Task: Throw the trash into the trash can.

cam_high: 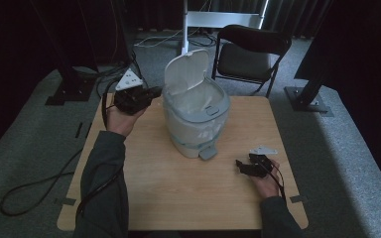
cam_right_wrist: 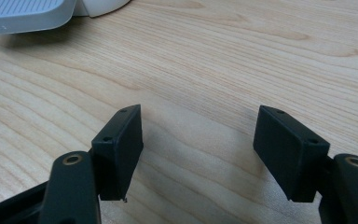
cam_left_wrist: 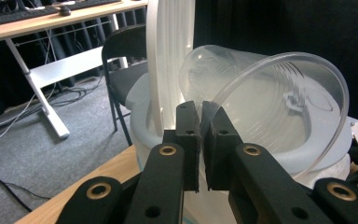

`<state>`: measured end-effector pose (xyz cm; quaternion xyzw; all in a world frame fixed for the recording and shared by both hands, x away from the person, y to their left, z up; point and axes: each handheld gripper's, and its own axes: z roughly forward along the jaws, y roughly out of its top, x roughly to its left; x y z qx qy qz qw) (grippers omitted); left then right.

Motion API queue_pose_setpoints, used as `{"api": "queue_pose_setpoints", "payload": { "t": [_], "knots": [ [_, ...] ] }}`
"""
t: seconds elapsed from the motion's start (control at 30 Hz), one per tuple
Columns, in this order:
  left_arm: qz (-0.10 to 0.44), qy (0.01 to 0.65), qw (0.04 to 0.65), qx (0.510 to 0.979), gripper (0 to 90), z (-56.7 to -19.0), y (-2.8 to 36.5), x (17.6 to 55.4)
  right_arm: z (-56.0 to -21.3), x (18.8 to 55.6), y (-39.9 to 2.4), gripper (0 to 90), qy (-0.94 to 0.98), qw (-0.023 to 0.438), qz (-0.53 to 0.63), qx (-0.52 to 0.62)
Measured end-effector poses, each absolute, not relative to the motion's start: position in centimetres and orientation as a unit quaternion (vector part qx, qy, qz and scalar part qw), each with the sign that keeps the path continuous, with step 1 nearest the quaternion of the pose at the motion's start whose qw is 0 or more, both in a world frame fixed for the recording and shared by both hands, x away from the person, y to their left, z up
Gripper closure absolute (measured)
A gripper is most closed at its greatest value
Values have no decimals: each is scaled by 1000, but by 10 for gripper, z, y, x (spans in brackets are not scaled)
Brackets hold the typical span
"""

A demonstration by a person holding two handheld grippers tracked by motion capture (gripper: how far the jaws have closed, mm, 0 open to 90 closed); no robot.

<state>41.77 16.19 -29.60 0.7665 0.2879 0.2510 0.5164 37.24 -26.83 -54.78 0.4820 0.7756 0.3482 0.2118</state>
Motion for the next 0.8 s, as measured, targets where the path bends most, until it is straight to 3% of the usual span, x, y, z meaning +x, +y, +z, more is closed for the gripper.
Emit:
{"api": "queue_pose_setpoints", "payload": {
  "t": [0.8],
  "knots": [
    [250, 279, 520, 768, 857, -291, 138, 427, -548, 372, -268, 321, 776, 212, 349, 482]
  ]
}}
